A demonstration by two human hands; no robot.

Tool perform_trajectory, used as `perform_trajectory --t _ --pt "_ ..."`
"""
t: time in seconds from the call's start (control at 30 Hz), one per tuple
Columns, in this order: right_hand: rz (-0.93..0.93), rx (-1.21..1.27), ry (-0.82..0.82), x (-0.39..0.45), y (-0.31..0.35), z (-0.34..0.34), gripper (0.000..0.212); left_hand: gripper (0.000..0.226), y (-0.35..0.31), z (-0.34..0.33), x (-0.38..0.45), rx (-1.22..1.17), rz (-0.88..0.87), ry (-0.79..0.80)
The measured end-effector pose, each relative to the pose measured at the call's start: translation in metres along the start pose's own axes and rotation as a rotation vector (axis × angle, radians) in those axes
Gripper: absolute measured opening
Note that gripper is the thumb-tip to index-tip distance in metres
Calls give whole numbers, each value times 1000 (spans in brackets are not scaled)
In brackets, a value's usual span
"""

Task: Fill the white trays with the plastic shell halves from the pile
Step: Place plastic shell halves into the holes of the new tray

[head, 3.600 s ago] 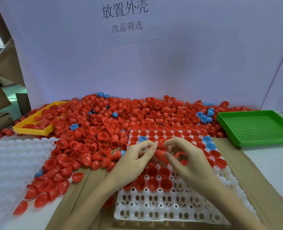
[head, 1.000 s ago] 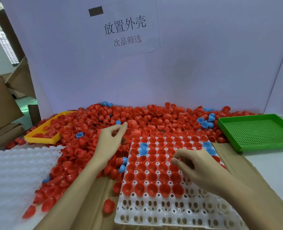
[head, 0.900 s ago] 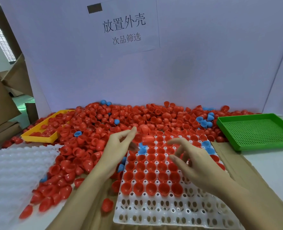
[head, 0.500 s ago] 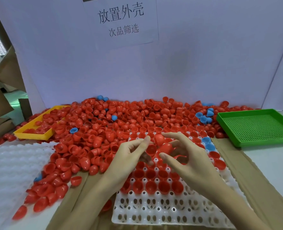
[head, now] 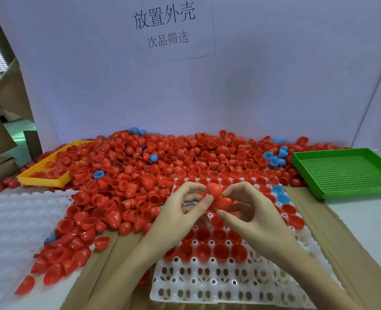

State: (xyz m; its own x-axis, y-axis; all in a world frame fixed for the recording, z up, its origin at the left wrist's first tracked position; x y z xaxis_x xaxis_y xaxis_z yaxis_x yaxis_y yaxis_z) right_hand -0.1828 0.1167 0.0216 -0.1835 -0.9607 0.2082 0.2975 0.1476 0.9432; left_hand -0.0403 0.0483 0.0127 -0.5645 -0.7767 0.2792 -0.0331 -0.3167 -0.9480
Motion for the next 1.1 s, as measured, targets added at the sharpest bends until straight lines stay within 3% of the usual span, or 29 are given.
perform_trajectory --t 0.13,0.33,0.47,0.67,0.87,1.0,1.1 --pt "-10 50 18 -1 2 -1 23 29 -2 0 1 35 -42 32" --pt "-180 343 116 -4 -12 -7 27 23 -7 1 -1 127 -76 18" --pt "-171 249 110 -4 -9 -6 21 21 -5 -2 -3 69 -57 36" --pt "-116 164 95 -4 2 -5 22 35 -18 6 -3 150 -162 -3" --pt "-90 173 75 -5 2 -4 33 12 -20 15 -1 141 -168 -73" --pt "-50 129 17 -3 2 0 48 11 -16 14 -1 92 -155 -92" --pt "14 79 -17 -2 7 2 46 12 -17 12 -1 77 -174 -73"
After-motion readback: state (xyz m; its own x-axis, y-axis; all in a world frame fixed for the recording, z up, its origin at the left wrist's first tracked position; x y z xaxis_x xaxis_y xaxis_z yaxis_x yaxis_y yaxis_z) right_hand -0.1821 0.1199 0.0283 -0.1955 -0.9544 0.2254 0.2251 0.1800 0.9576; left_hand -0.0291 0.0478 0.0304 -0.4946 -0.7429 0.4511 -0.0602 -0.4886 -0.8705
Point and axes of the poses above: each hand's wrist, its own x-axis towards the middle knuckle, its own z-axis out of the back of the hand, y = z × x, the point moved 10 cm from there along x, towards the middle knuckle, and after that the axes turned 5 degrees about -z, right-handed, at the moved point
